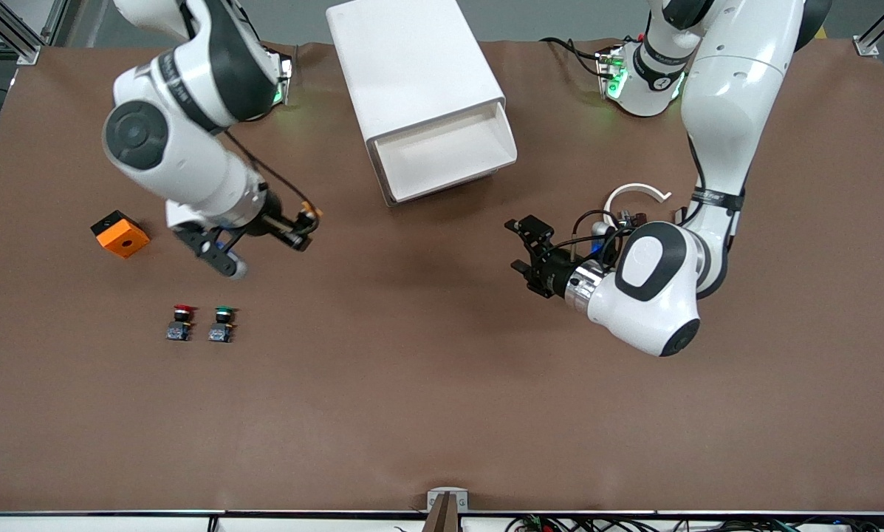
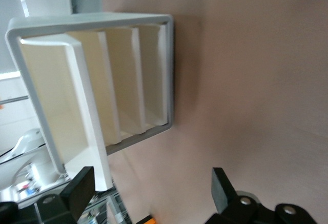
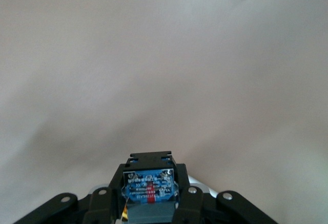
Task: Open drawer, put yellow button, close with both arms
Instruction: 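Carry the yellow button to the drawer with the right gripper while the left gripper withdraws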
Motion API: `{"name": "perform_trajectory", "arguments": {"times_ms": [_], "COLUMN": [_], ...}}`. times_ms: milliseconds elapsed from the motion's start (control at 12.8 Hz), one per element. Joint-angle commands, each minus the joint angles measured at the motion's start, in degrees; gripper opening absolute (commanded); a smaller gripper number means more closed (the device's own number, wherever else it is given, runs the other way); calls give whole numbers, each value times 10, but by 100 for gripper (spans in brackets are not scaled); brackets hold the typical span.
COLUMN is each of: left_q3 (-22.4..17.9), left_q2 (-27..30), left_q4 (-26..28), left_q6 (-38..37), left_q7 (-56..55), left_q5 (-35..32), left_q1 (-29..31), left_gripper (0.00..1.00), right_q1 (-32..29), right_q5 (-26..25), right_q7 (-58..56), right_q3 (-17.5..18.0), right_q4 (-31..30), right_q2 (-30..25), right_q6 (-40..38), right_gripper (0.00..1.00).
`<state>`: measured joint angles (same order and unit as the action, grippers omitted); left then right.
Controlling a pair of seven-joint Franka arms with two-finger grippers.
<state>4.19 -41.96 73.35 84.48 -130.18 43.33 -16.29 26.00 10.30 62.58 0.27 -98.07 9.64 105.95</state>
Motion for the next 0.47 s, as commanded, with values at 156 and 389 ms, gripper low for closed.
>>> {"name": "perform_trajectory", "arguments": {"times_ms": [156,389], "left_q3": [-3,1], "left_q2": [59,88], "left_q4": [-8,-8], "left_q6": [-6,-18], "left_q7": [5,49], "left_q5": [-116,-160], "left_q1": [-5,-5], "left_gripper": [100,100], "right_q1": [102,151], "right_q5": [8,-4], "right_q7": [161,235], "right_q3": [-8,-8], "right_q4": [4,3], "right_q2": [-12,-12], "right_q6": [5,14], "right_gripper": [0,0]}}
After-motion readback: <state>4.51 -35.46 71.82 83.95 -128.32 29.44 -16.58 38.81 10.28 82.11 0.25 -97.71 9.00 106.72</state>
